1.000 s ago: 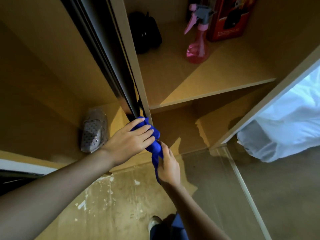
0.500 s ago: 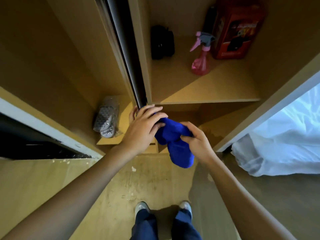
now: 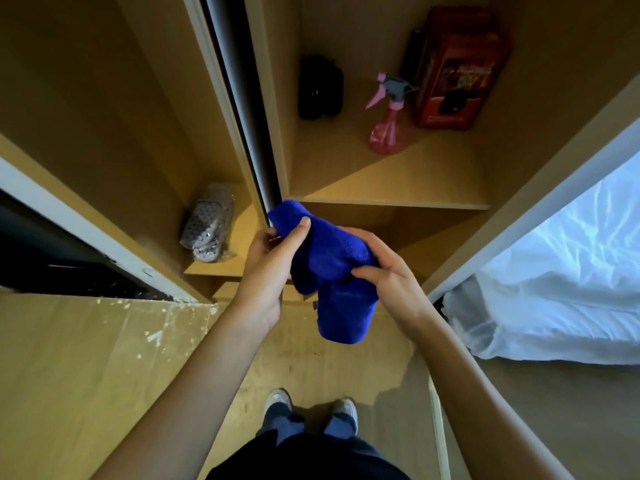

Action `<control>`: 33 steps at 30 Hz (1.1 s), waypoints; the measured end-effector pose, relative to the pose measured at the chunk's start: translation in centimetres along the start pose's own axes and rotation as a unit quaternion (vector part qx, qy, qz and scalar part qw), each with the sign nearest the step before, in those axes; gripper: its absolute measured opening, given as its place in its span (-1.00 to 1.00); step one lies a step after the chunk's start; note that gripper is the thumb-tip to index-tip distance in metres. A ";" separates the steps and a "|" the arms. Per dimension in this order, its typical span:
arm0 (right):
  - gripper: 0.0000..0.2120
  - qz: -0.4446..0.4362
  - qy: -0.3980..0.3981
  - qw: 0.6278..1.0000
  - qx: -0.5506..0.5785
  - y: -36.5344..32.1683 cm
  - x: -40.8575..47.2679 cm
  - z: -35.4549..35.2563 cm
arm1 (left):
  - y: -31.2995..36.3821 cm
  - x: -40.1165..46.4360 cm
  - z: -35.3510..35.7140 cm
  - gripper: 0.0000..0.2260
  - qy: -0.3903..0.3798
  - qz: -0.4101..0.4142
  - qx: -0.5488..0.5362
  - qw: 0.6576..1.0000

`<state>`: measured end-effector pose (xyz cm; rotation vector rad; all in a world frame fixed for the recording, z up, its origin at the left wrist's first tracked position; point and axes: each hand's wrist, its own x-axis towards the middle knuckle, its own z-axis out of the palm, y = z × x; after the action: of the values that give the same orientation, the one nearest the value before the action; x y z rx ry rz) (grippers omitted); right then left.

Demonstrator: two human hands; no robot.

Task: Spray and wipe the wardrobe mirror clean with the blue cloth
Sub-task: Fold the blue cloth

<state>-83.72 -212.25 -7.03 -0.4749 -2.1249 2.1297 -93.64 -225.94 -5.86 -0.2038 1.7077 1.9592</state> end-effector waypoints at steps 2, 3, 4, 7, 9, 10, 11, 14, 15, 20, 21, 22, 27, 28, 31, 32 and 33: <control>-0.43 0.003 0.000 1.000 -0.016 0.3 -0.5 0.7 | 0.5 -0.4 -0.1 -0.76 0.024 0.058 0.011 0.998; -0.44 0.008 0.002 1.000 -0.025 0.6 -0.7 1.1 | 0.7 -0.6 -0.2 -0.82 0.031 0.093 0.021 0.995; -0.46 0.015 0.007 0.999 -0.034 0.9 -0.8 1.5 | 1.0 -0.9 -0.2 -0.85 0.032 0.129 0.031 0.991; -0.51 0.039 0.033 0.998 -0.048 1.9 -0.8 3.0 | 1.9 -1.5 -0.4 -0.84 0.012 0.239 0.093 0.967; -0.52 0.050 0.037 0.996 -0.056 2.3 -0.4 3.7 | 2.4 -1.9 -0.5 -0.80 -0.004 0.298 0.134 0.945; -0.51 0.057 0.032 0.996 -0.059 2.4 -0.2 4.0 | 2.7 -2.1 -0.5 -0.78 -0.013 0.326 0.153 0.933; -0.49 0.059 0.025 0.996 -0.059 2.3 -0.1 4.2 | 2.9 -2.3 -0.5 -0.76 -0.024 0.348 0.169 0.922; -0.40 0.018 0.031 0.998 -0.056 1.1 0.0 5.0 | 3.7 -2.8 -0.5 -0.75 -0.063 0.378 0.176 0.907; -0.38 -0.012 0.055 0.997 -0.060 0.6 -0.2 5.3 | 3.9 -2.9 -0.5 -0.75 -0.078 0.379 0.164 0.907; -0.36 -0.136 0.094 0.983 -0.076 -1.9 -0.8 6.9 | 4.5 -3.6 -0.7 -0.96 -0.171 0.373 0.203 0.889; -0.40 -0.135 0.085 0.986 -0.056 -2.0 -0.9 7.2 | 4.5 -3.6 -0.8 -0.97 -0.195 0.378 0.249 0.870; -0.47 -0.134 0.080 0.987 -0.024 -1.9 -0.9 7.5 | 4.5 -3.6 -0.9 -0.96 -0.221 0.379 0.304 0.845; -0.76 -0.068 0.137 0.983 0.103 -1.3 -1.5 8.5 | 4.1 -3.1 -1.2 -0.86 -0.305 0.300 0.483 0.764; -0.74 -0.028 0.142 0.975 0.170 -1.4 -1.5 8.4 | 4.2 -2.8 -1.6 -0.87 -0.317 0.285 0.476 0.769; -0.70 0.037 0.148 0.952 0.265 -1.4 -1.4 7.4 | 4.8 -1.5 -2.9 -0.82 -0.303 0.265 0.358 0.842; -0.72 0.046 0.144 0.946 0.285 -1.7 -1.4 7.0 | 4.9 -0.8 -3.4 -0.79 -0.277 0.250 0.318 0.871; -0.76 0.057 0.136 0.944 0.295 -1.8 -1.3 6.7 | 4.9 -0.2 -3.8 -0.73 -0.253 0.222 0.297 0.894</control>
<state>-84.63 -218.96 -5.14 -0.7703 -1.2570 2.4367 -96.70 -229.96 -2.24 0.9082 1.9791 1.4583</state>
